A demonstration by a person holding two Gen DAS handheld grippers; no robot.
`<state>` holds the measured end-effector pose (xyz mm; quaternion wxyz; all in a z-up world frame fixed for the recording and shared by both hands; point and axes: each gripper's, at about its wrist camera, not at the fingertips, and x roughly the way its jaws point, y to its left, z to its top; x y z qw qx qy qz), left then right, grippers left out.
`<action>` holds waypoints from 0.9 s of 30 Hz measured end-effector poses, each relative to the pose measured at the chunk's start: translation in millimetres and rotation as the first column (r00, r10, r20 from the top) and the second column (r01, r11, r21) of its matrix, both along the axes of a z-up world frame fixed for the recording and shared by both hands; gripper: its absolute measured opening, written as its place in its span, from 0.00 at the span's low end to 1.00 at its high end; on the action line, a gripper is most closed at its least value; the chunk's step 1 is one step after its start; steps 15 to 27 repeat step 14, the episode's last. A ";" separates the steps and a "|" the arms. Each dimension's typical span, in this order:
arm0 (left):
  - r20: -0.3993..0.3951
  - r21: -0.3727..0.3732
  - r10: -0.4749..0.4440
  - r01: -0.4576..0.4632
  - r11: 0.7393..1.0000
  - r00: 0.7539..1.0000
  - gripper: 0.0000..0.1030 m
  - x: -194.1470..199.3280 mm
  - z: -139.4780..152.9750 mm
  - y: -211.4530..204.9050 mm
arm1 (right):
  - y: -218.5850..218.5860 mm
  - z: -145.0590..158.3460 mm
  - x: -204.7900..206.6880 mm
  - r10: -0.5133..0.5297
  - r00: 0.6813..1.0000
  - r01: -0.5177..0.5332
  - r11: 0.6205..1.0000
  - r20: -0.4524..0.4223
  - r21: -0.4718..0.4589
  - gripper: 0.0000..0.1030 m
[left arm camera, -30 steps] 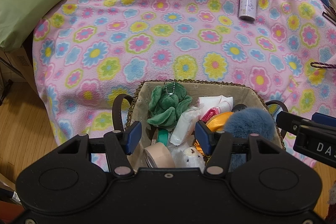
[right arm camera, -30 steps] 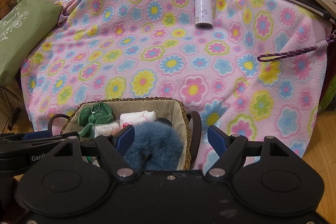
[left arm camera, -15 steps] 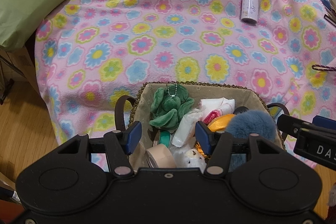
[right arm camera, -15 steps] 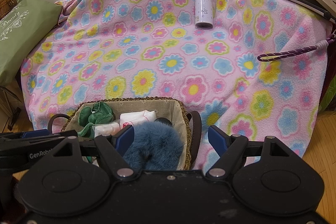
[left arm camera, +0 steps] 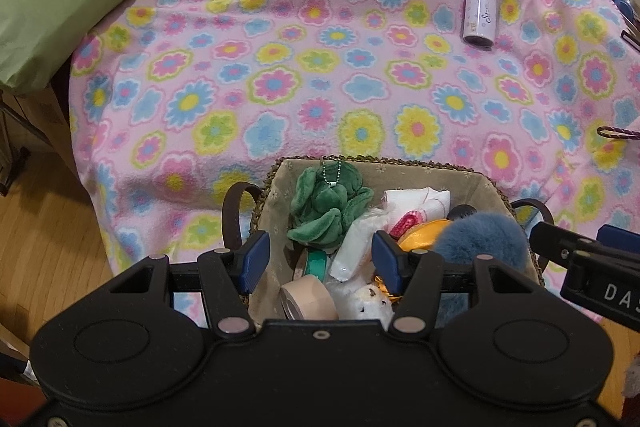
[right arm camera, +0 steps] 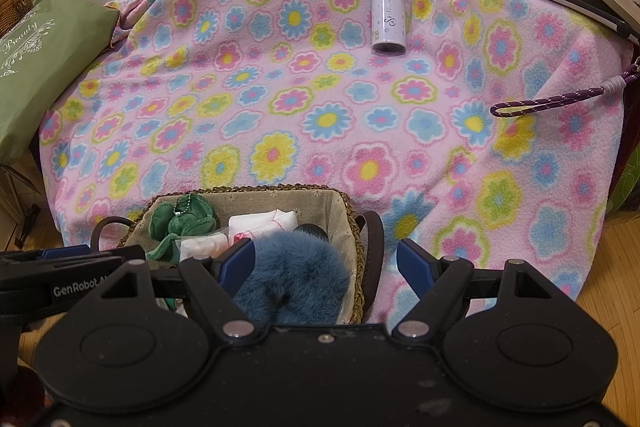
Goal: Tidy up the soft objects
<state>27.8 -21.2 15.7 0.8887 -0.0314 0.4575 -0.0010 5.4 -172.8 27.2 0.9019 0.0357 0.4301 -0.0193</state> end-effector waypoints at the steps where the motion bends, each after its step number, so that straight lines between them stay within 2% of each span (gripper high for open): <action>1: -0.001 -0.002 0.000 0.000 1.000 1.000 0.53 0.3 -0.1 0.6 | -0.1 0.1 0.0 0.000 1.000 0.000 1.000 0.000 0.000 0.75; 27: -0.010 -0.006 0.010 -0.010 1.000 1.000 0.53 0.6 -1.8 1.5 | 0.1 -0.3 -0.3 0.001 1.000 -0.001 1.000 -0.002 0.002 0.76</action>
